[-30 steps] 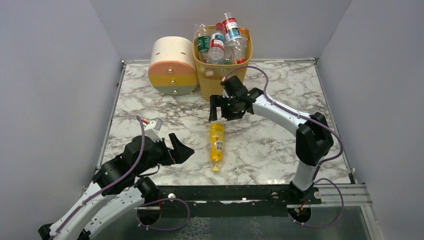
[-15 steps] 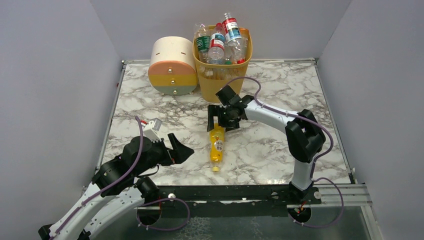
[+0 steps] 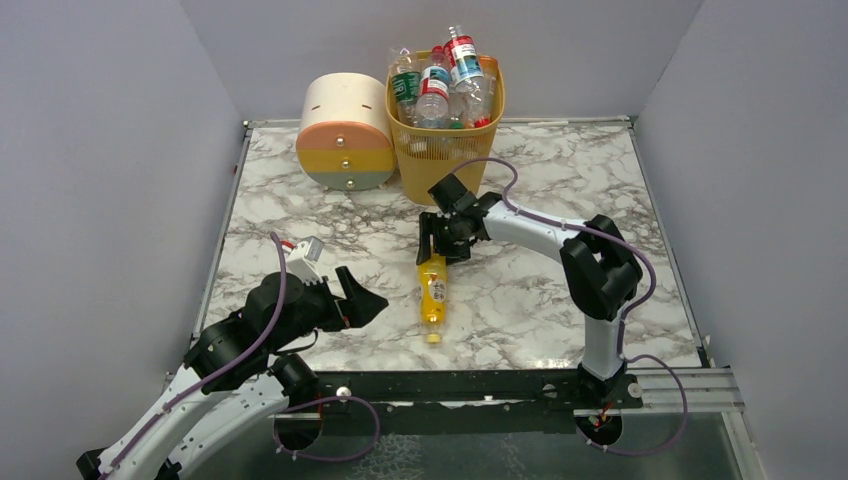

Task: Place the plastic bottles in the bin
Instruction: Pick up the plastic bottle at the center of the board.

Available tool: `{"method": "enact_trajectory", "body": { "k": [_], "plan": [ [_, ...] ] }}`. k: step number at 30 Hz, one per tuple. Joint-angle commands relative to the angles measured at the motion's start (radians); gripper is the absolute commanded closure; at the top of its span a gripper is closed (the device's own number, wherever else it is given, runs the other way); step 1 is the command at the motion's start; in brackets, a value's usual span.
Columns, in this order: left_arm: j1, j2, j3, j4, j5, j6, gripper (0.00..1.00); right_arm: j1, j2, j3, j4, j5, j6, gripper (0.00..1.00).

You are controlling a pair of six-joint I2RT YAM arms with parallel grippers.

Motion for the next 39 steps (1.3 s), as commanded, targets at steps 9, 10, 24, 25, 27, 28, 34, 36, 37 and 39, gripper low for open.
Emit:
{"method": "enact_trajectory", "body": {
  "k": [9, 10, 24, 25, 27, 28, 34, 36, 37, 39],
  "plan": [
    [-0.006, -0.008, 0.019, -0.008, 0.019, 0.003, 0.01, 0.057, -0.119, 0.021, 0.087, 0.019, -0.053, 0.48],
    [-0.006, -0.008, 0.018, -0.008, 0.018, 0.002, 0.01, 0.065, -0.14, 0.026, 0.088, 0.025, -0.06, 0.49],
    [-0.006, -0.009, 0.008, -0.007, 0.011, -0.001, 0.01, 0.091, -0.351, 0.314, 0.055, 0.069, -0.162, 0.49],
    [-0.005, -0.006, 0.007, -0.006, 0.01, 0.002, 0.01, 0.091, -0.356, 0.344, 0.068, 0.077, -0.172, 0.49],
    [-0.006, 0.001, 0.01, -0.006, 0.012, 0.003, 0.01, 0.091, -0.363, 0.398, 0.099, 0.098, -0.197, 0.49],
    [-0.006, 0.004, 0.012, -0.006, 0.013, 0.005, 0.01, 0.091, -0.364, 0.423, 0.118, 0.116, -0.213, 0.49],
    [-0.005, 0.016, 0.028, -0.006, 0.009, 0.011, 0.01, 0.091, -0.298, 0.602, 0.204, 0.253, -0.317, 0.48],
    [-0.006, 0.021, 0.03, -0.007, 0.008, 0.01, 0.01, 0.09, -0.261, 0.66, 0.243, 0.299, -0.359, 0.48],
    [-0.006, 0.024, 0.032, -0.006, 0.009, 0.011, 0.01, 0.091, -0.243, 0.689, 0.266, 0.321, -0.383, 0.48],
    [-0.006, 0.029, 0.035, -0.007, 0.011, 0.011, 0.01, 0.09, -0.2, 0.753, 0.316, 0.375, -0.447, 0.48]
  ]
}}
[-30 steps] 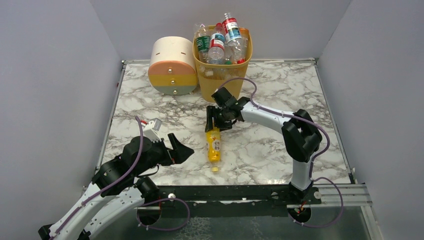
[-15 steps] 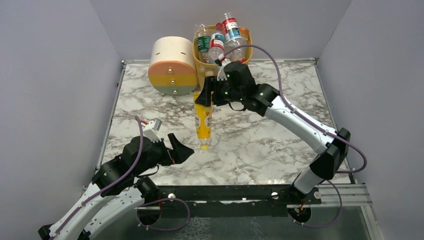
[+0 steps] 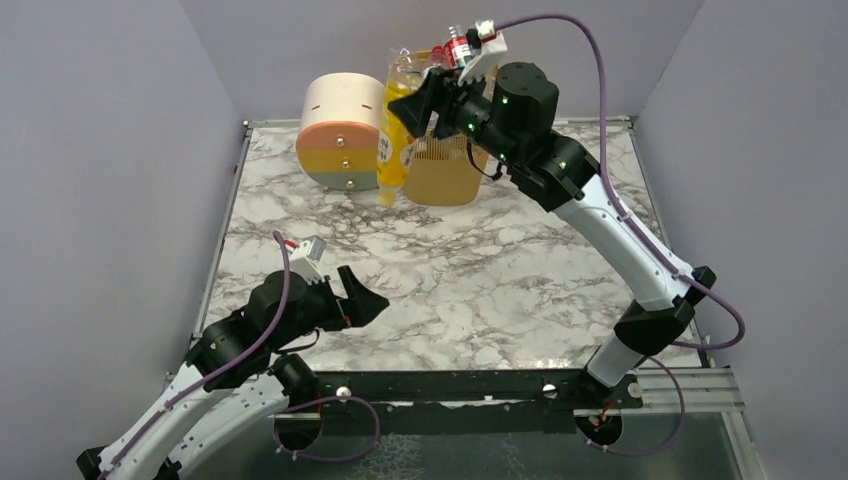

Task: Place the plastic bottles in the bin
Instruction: Pick up the plastic bottle at the center of the board, then place the plastic bottle in the trash bin.

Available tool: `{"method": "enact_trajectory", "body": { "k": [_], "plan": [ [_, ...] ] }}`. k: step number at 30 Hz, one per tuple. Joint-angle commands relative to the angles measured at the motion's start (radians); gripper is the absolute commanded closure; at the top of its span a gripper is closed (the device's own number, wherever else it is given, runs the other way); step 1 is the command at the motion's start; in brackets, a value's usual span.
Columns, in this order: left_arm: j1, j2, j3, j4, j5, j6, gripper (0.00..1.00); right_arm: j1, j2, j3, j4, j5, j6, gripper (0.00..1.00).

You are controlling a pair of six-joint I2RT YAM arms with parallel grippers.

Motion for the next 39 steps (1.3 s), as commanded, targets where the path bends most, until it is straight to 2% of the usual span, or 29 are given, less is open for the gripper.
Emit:
{"method": "enact_trajectory", "body": {
  "k": [1, 6, 13, 22, 39],
  "plan": [
    [-0.005, 0.015, 0.037, -0.006, 0.011, 0.012, 0.01, -0.001, 0.097, 0.121, 0.153, 0.164, -0.162, 0.48],
    [-0.006, 0.025, 0.039, -0.006, 0.011, 0.016, 0.01, -0.015, 0.213, 0.242, 0.272, 0.23, -0.272, 0.48],
    [-0.005, 0.038, 0.038, -0.006, 0.008, 0.018, 0.01, -0.071, 0.29, 0.296, 0.389, 0.289, -0.331, 0.48],
    [-0.006, 0.07, 0.035, 0.011, 0.01, 0.035, 0.01, -0.144, 0.301, 0.298, 0.41, 0.261, -0.351, 0.48],
    [-0.005, 0.064, 0.009, 0.028, 0.019, 0.033, 0.01, -0.148, 0.372, 0.268, 0.357, 0.157, -0.325, 0.49]
  ]
}}
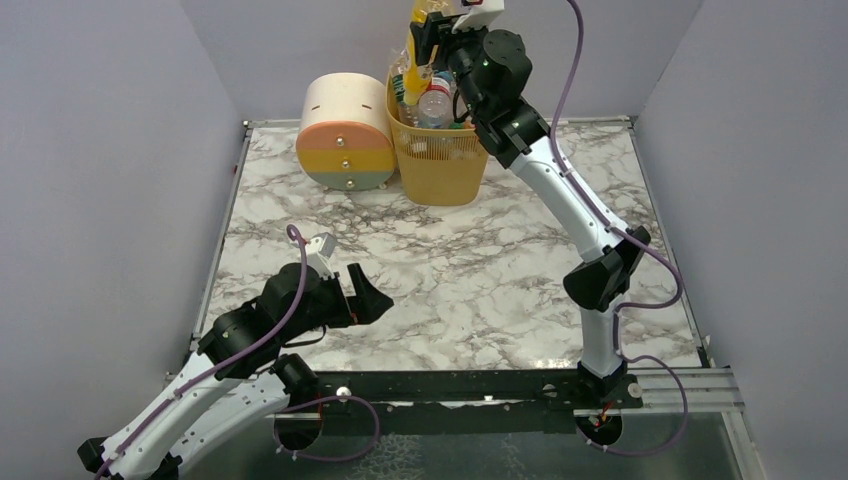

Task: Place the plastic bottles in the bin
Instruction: Place the plastic bottle in the trash bin.

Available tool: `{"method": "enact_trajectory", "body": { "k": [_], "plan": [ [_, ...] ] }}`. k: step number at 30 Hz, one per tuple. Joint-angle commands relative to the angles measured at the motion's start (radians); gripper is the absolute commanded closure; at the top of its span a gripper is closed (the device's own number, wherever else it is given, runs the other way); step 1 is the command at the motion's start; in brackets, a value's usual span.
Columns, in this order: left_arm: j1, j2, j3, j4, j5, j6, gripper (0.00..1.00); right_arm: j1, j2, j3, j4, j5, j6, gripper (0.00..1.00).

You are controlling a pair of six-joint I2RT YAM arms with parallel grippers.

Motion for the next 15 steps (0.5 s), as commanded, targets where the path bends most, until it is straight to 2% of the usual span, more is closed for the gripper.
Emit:
{"method": "enact_trajectory", "body": {
  "k": [1, 15],
  "plan": [
    [-0.006, -0.016, 0.002, 0.026, 0.018, 0.005, 0.01, 0.006, 0.031, -0.001, -0.007, -0.044, 0.017, 0.49],
    [-0.005, -0.015, -0.012, 0.031, 0.016, 0.007, 0.01, 0.006, 0.049, -0.061, -0.073, -0.11, 0.029, 0.47]
  ]
}}
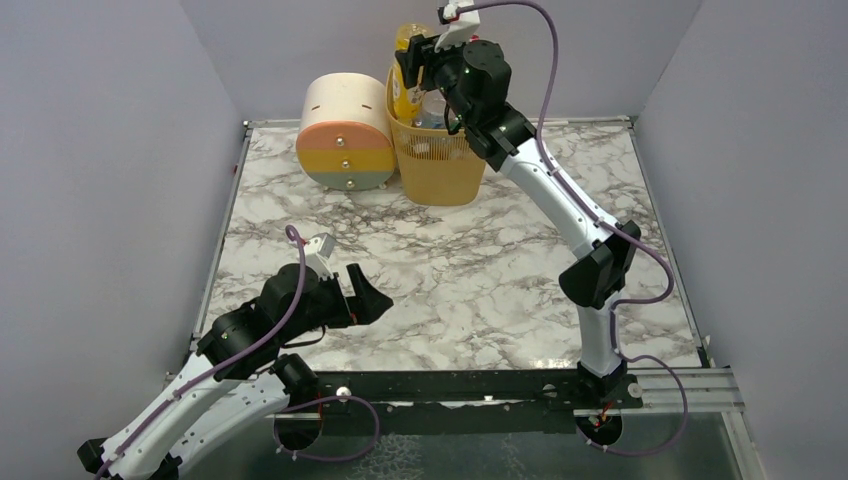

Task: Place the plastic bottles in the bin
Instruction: Place the plastic bottle in the trash bin.

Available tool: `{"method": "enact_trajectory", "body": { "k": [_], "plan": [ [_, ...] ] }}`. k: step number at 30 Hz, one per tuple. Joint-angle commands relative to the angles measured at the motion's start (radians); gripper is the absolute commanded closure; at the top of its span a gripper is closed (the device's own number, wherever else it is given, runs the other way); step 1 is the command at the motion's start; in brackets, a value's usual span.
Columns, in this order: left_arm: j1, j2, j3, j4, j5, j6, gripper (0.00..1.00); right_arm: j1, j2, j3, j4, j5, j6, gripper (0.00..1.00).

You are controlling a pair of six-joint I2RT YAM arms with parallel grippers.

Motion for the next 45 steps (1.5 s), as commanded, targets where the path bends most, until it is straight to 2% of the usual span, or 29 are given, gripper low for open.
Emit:
{"method": "enact_trajectory", "body": {
  "k": [1, 8, 17, 19, 22, 28, 38, 45],
  "plan": [
    [-0.006, -0.008, -0.012, 0.032, 0.016, 0.009, 0.01, 0.005, 0.019, -0.018, -0.031, -0.042, 0.003, 0.47],
    [-0.005, -0.007, -0.015, 0.035, 0.017, 0.011, 0.01, 0.006, -0.002, -0.092, -0.018, -0.059, 0.02, 0.47],
    [-0.006, -0.004, -0.017, 0.039, 0.019, 0.011, 0.01, 0.006, 0.002, -0.104, -0.031, -0.06, 0.024, 0.44],
    [-0.006, -0.003, -0.017, 0.04, 0.02, 0.01, 0.01, 0.006, 0.002, -0.103, -0.037, -0.061, 0.025, 0.38],
    [-0.006, -0.005, -0.016, 0.04, 0.021, 0.009, 0.01, 0.006, -0.011, -0.114, -0.031, -0.06, 0.031, 0.19],
    [-0.006, -0.002, -0.014, 0.042, 0.019, 0.007, 0.01, 0.006, -0.019, -0.042, -0.08, -0.077, 0.036, 0.0],
    [-0.006, 0.02, 0.003, 0.053, 0.019, 0.015, 0.01, 0.006, -0.103, 0.004, -0.146, -0.032, 0.062, 0.01],
    [-0.006, 0.021, 0.011, 0.055, 0.007, 0.015, 0.01, 0.005, -0.24, -0.093, -0.218, -0.022, 0.119, 0.01]
  ]
}}
